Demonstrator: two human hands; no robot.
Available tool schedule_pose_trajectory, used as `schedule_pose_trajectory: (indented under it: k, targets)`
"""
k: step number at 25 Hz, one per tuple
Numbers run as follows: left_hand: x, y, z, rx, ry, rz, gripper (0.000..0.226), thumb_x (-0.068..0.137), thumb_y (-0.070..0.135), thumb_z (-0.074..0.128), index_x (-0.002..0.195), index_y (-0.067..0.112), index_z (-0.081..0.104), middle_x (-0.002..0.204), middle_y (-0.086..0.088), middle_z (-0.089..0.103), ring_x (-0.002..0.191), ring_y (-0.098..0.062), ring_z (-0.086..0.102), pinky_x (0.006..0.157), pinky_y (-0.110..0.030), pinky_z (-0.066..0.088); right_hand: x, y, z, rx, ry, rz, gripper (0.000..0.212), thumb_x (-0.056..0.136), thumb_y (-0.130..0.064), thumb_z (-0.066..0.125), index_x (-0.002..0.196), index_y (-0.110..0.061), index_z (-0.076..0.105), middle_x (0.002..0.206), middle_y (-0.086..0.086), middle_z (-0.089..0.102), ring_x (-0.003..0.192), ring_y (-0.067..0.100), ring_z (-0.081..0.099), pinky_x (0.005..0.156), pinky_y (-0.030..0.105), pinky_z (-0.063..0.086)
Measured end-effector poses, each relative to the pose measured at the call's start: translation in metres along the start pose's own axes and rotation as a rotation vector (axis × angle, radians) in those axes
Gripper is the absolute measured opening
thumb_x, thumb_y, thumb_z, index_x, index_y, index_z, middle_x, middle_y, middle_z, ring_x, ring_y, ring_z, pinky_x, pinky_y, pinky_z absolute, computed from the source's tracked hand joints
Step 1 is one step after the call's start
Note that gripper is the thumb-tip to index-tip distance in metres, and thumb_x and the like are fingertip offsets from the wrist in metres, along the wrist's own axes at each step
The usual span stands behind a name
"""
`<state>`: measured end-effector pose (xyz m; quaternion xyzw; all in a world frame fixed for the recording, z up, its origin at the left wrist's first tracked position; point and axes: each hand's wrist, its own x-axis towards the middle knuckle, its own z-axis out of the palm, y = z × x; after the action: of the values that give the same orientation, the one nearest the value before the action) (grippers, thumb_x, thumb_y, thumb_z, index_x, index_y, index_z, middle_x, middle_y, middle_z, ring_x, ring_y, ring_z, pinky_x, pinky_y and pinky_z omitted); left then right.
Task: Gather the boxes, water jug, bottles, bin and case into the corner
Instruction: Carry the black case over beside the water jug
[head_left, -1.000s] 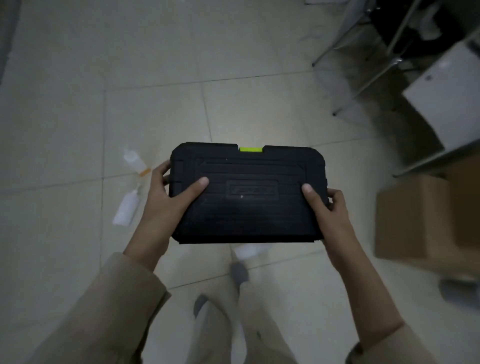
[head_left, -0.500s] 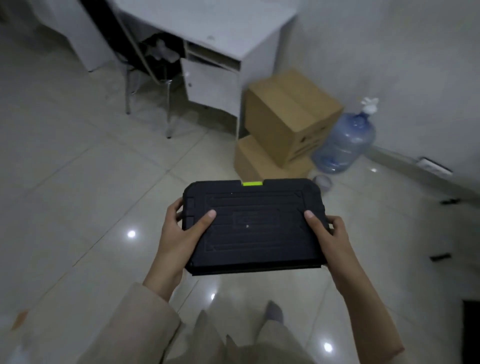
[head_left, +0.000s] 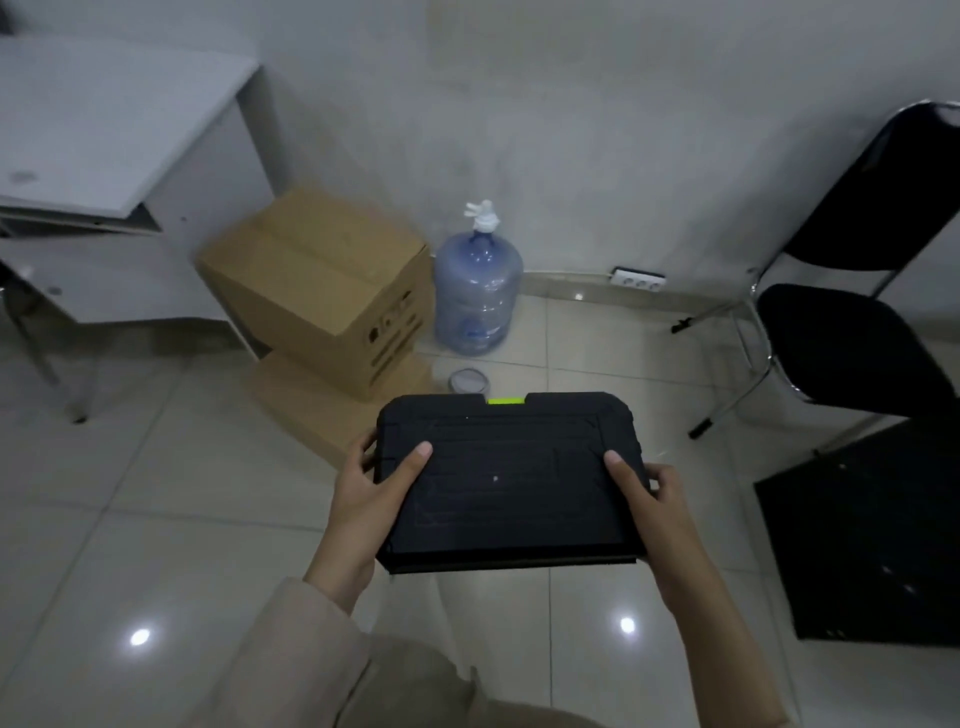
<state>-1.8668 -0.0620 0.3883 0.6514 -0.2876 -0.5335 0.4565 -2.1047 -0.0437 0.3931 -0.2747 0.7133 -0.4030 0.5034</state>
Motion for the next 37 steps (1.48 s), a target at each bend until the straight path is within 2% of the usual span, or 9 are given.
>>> schedule_pose_trajectory:
  k: [8,11,14,17,20,24,28,34,37]
  targets:
    - [0.148,0.081,0.06,0.074,-0.106,0.023,0.055,0.077,0.03,0.07,0.127,0.022,0.046,0.119,0.001,0.054,0.106,-0.017,0.057,0.078,-0.027,0.048,0.116,-0.074,0.037,0.084,0.082,0.038,0.048,0.08,-0.047,0.06,0.113,-0.018,0.042,0.1,0.001,0.056,0.093,0.021,0.06,0.073,0.038,0.054]
    - [0.201,0.102,0.083,0.095,-0.128,0.036,0.049,0.077,0.031,0.069,0.121,0.022,0.048,0.117,0.001,0.056,0.103,-0.016,0.057,0.074,-0.024,0.047,0.158,-0.099,0.049,0.11,0.105,0.043,0.047,0.08,-0.047,0.059,0.113,-0.018,0.042,0.101,0.002,0.056,0.093,0.021,0.06,0.072,0.037,0.054]
    - [0.245,0.114,0.112,0.149,-0.155,0.037,0.056,0.077,0.034,0.068,0.127,0.021,0.046,0.119,0.002,0.055,0.104,-0.016,0.055,0.075,-0.024,0.046,0.2,-0.113,0.051,0.124,0.146,0.06,0.048,0.08,-0.047,0.059,0.113,-0.017,0.042,0.101,0.002,0.056,0.095,0.024,0.061,0.075,0.04,0.055]
    - [0.287,0.116,0.147,0.165,-0.168,0.006,0.06,0.077,0.036,0.068,0.13,0.022,0.045,0.125,-0.001,0.054,0.109,-0.019,0.055,0.083,-0.031,0.047,0.248,-0.127,0.041,0.128,0.163,0.096,0.047,0.08,-0.047,0.06,0.112,-0.018,0.043,0.101,0.003,0.056,0.095,0.024,0.061,0.076,0.04,0.055]
    - [0.328,0.114,0.199,0.194,-0.16,-0.036,0.061,0.077,0.037,0.068,0.131,0.023,0.043,0.126,-0.001,0.052,0.108,-0.019,0.054,0.076,-0.027,0.047,0.313,-0.14,0.023,0.11,0.162,0.13,0.045,0.08,-0.046,0.061,0.11,-0.018,0.043,0.1,0.004,0.057,0.092,0.023,0.062,0.075,0.04,0.055]
    - [0.38,0.111,0.281,0.199,-0.074,-0.08,0.062,0.077,0.035,0.069,0.132,0.022,0.044,0.127,-0.003,0.051,0.103,-0.016,0.053,0.066,-0.019,0.043,0.411,-0.168,-0.015,0.066,0.106,0.14,0.041,0.082,-0.042,0.059,0.11,-0.018,0.041,0.095,-0.001,0.054,0.087,0.017,0.059,0.064,0.03,0.051]
    - [0.427,0.109,0.354,0.196,-0.06,-0.141,0.061,0.077,0.034,0.069,0.131,0.022,0.044,0.128,-0.004,0.051,0.102,-0.015,0.053,0.066,-0.018,0.043,0.5,-0.188,-0.045,0.005,0.086,0.151,0.04,0.083,-0.043,0.058,0.109,-0.018,0.041,0.096,-0.002,0.054,0.084,0.013,0.058,0.059,0.025,0.046]
    - [0.529,0.058,0.417,0.266,-0.069,-0.232,0.059,0.078,0.033,0.067,0.132,0.023,0.043,0.126,-0.004,0.051,0.107,-0.019,0.052,0.083,-0.029,0.046,0.629,-0.152,-0.036,-0.048,0.096,0.22,0.039,0.084,-0.04,0.059,0.109,-0.014,0.043,0.097,0.004,0.054,0.082,0.012,0.057,0.058,0.024,0.046]
    - [0.593,0.001,0.434,0.297,-0.073,-0.289,0.054,0.082,0.029,0.065,0.131,0.024,0.042,0.119,-0.003,0.051,0.102,-0.018,0.051,0.072,-0.022,0.044,0.704,-0.093,-0.016,-0.076,0.073,0.286,0.045,0.082,-0.042,0.059,0.113,-0.013,0.043,0.105,0.009,0.056,0.089,0.02,0.06,0.062,0.027,0.05]
